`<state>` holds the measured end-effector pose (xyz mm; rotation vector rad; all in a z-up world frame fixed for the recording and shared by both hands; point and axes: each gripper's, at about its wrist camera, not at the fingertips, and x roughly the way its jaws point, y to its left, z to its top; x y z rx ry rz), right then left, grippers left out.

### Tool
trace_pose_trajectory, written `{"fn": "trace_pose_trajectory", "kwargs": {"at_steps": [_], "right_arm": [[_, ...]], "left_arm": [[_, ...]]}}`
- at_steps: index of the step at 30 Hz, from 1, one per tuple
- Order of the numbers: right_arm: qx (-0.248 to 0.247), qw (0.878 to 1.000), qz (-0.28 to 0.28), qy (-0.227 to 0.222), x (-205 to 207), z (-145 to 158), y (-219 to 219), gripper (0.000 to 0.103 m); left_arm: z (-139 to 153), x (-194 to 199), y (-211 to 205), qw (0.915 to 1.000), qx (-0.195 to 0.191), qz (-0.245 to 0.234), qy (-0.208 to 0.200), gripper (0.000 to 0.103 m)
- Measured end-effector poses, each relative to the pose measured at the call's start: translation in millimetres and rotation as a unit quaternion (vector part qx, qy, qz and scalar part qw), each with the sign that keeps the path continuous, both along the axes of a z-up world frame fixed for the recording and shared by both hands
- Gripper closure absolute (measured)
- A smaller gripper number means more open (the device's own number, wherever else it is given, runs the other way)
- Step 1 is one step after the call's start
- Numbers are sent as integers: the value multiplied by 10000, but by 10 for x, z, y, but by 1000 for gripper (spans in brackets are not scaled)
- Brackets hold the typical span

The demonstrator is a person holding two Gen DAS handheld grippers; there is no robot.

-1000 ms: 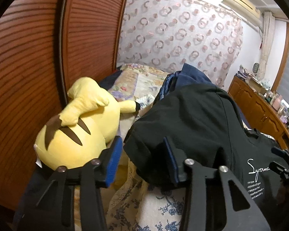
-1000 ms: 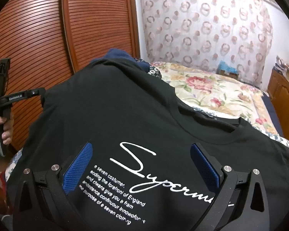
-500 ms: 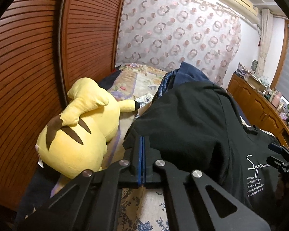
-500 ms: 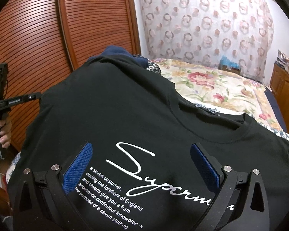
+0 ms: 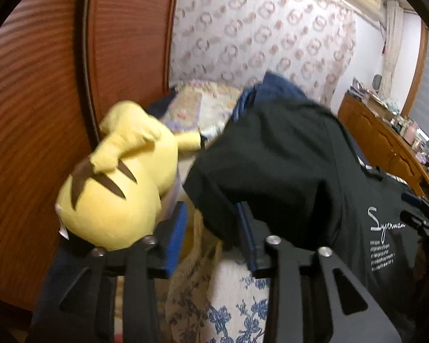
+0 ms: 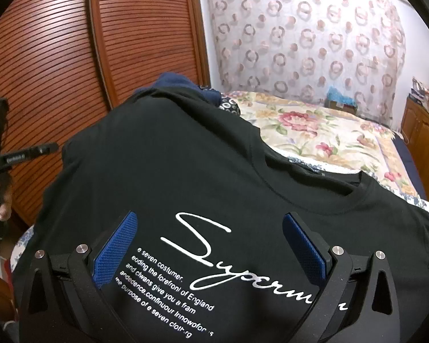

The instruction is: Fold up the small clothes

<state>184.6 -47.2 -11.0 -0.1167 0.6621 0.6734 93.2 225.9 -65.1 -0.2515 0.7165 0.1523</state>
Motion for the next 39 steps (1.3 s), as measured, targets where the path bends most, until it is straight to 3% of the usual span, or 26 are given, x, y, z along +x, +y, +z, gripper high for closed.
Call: {"fn": "trace_pose_trajectory", "kwargs": {"at_steps": [5, 8, 9, 11, 19, 23, 32, 36, 39], "right_arm": [[-8, 10000, -14, 2, 4, -3, 1, 0], [-23, 10000, -37, 2, 9, -12, 1, 0], [-22, 10000, -48, 3, 9, -15, -6, 0], [-22, 10000, -74, 0, 10, -21, -21, 0], [4, 10000, -87, 21, 9, -34, -49, 0], [18, 10000, -46, -24, -5, -12, -52, 0], [206, 9988, -397, -202, 11, 161, -333, 0], [263, 9976, -583, -262, 8, 225, -494, 0], [251, 9969, -676, -304, -7, 239, -577, 0]], "left_arm": [[-125, 79, 39, 9996, -276, -100, -5, 66], [-124, 74, 90, 9978, -561, -180, -291, 68], [-113, 52, 90, 9973, -593, -225, -371, 73], [-77, 24, 69, 9972, -541, -279, -440, 102], [178, -259, 1, 9973, -198, 28, -700, 103], [492, -317, -112, 9951, -38, -81, -984, 103], [1156, 34, -734, 9826, 237, -1067, -1502, 103], [1243, 319, -1109, 9770, 306, -1602, -1375, 103], [1225, 481, -1348, 9732, 248, -1968, -1163, 95]]}}
